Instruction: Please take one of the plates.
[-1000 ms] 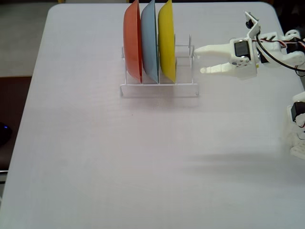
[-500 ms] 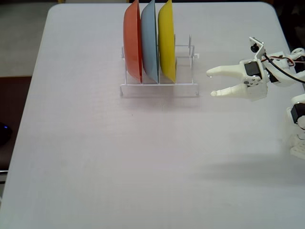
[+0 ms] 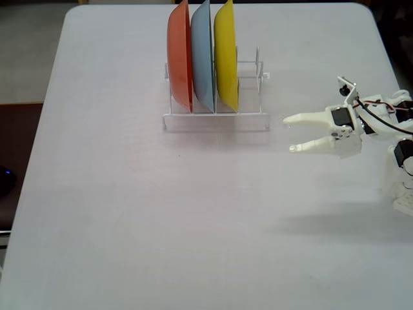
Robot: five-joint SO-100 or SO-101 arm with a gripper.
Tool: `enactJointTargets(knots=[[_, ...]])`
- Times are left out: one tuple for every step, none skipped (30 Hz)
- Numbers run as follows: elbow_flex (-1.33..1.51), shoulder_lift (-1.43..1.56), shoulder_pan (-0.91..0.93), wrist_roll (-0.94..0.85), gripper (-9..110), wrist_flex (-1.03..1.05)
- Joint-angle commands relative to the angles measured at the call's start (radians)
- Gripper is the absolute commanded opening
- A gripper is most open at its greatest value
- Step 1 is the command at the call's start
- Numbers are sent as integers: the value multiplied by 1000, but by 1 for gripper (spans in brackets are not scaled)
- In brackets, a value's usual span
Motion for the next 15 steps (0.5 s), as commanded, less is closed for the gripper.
enactJointTargets(knots=[[55, 89, 0, 40, 37, -23], [77, 107, 6, 52, 37, -23], [98, 124, 14, 63, 36, -23], [118, 140, 20, 69, 36, -23], [141, 158, 28, 83, 36, -23], [166, 184, 38, 101, 34, -21], [190, 212, 52, 115, 33, -14], [206, 238, 72, 132, 29, 8], [215, 261, 98, 149, 26, 32], [227, 276, 129, 160, 22, 48], [232, 276, 140, 163, 19, 52], [238, 276, 152, 173, 16, 55], [245, 276, 161, 184, 14, 58], [255, 276, 169, 195, 12, 58], [262, 276, 175, 207, 11, 58]])
